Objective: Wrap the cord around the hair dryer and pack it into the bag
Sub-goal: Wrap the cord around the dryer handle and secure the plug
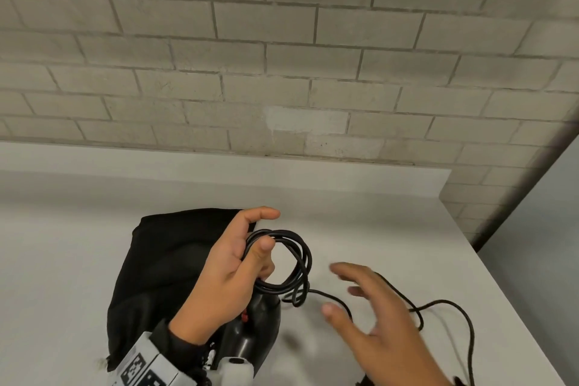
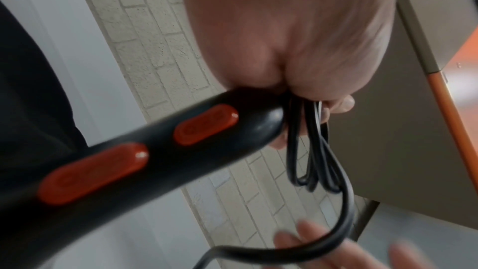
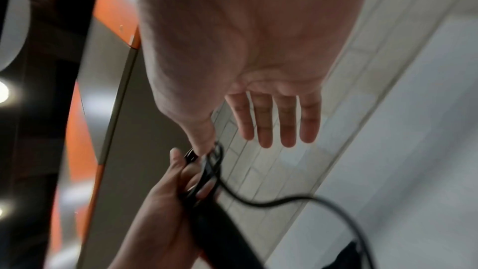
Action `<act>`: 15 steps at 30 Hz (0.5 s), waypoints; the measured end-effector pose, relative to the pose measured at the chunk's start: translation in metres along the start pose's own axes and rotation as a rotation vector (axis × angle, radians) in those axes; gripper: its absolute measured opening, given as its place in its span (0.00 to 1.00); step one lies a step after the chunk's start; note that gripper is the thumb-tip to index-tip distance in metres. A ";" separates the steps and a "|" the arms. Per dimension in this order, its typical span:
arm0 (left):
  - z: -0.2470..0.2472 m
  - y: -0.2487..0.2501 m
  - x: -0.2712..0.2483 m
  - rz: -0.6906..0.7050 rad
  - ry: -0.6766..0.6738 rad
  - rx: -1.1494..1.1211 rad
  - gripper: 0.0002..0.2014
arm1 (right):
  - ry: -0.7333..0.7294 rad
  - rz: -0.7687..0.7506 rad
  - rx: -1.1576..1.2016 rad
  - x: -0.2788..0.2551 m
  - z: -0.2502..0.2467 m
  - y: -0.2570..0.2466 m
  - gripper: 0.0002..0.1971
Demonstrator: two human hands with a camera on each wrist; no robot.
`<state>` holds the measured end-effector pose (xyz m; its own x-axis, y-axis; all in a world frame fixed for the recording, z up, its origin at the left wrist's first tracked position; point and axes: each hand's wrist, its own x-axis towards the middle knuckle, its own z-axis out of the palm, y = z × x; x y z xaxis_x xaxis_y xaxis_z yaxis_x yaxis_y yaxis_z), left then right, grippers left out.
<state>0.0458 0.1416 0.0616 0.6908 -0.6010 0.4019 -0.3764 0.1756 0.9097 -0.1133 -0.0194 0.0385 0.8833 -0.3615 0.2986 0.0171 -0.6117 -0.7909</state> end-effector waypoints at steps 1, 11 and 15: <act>0.002 0.000 -0.001 0.001 -0.006 -0.002 0.23 | -0.032 0.011 0.087 0.004 0.010 -0.011 0.28; 0.008 0.006 -0.001 0.042 0.125 0.268 0.15 | 0.100 -0.018 0.080 0.011 0.009 -0.044 0.02; 0.010 0.009 0.003 0.032 0.051 0.369 0.15 | 0.023 -0.215 -0.045 0.012 -0.005 -0.062 0.05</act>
<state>0.0381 0.1332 0.0701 0.7017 -0.5586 0.4423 -0.5889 -0.1052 0.8014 -0.1062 0.0108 0.0941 0.8506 -0.2345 0.4706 0.1828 -0.7073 -0.6829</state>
